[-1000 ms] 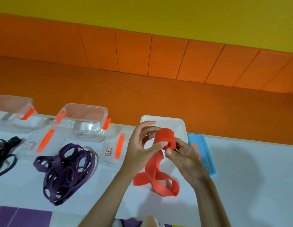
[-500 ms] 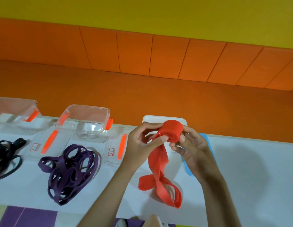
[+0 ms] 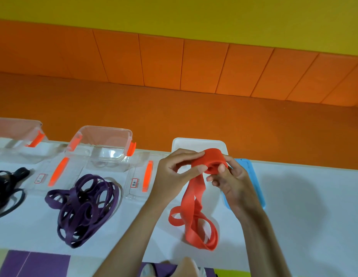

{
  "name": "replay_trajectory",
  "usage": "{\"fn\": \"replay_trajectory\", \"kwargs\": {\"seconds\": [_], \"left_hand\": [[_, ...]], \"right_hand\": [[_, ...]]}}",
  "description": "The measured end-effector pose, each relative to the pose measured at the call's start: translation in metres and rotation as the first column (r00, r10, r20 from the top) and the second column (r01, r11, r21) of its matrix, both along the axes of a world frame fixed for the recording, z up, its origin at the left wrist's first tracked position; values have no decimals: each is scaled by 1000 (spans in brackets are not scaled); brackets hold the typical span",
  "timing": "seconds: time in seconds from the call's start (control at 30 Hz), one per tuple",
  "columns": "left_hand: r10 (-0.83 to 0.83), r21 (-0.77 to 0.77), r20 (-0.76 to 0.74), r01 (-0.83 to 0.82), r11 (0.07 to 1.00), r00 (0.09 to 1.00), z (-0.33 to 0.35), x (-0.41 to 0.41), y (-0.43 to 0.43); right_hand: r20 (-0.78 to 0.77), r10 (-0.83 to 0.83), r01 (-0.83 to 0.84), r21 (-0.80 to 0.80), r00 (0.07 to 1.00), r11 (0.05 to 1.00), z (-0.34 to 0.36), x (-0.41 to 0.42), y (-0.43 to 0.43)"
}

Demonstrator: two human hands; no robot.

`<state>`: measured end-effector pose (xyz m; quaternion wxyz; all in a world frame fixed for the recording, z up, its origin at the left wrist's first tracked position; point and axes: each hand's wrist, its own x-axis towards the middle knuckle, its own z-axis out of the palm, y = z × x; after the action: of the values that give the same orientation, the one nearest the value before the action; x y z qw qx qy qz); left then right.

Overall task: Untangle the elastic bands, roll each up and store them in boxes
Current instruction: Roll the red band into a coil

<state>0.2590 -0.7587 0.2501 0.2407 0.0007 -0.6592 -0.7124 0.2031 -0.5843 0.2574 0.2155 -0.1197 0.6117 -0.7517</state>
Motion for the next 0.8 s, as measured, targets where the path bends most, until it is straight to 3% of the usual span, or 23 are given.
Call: {"fn": "replay_trajectory", "kwargs": {"seconds": [0.13,0.33,0.43,0.7,0.8], "left_hand": [[88,-63,-56,-91,994,995,8,-1,2],[97,115,-39,-92,989,994,14,-3,14],[42,105,5,-42,994,999,10,-3,11],[4,-142,112,12,990,994,-15,4,-7],[-14,-163,104,31,986,994,-12,4,-7]], "right_hand": [[23,24,-22,-77,999,997,3,-1,-4],[141,95,-47,-310,986,950,5,2,-13],[222,92,-12,-340,971,940,-4,1,-12],[149,178,-189,60,973,980,-17,-11,7],[108,159,-166,57,981,984,-14,-10,6]]}}
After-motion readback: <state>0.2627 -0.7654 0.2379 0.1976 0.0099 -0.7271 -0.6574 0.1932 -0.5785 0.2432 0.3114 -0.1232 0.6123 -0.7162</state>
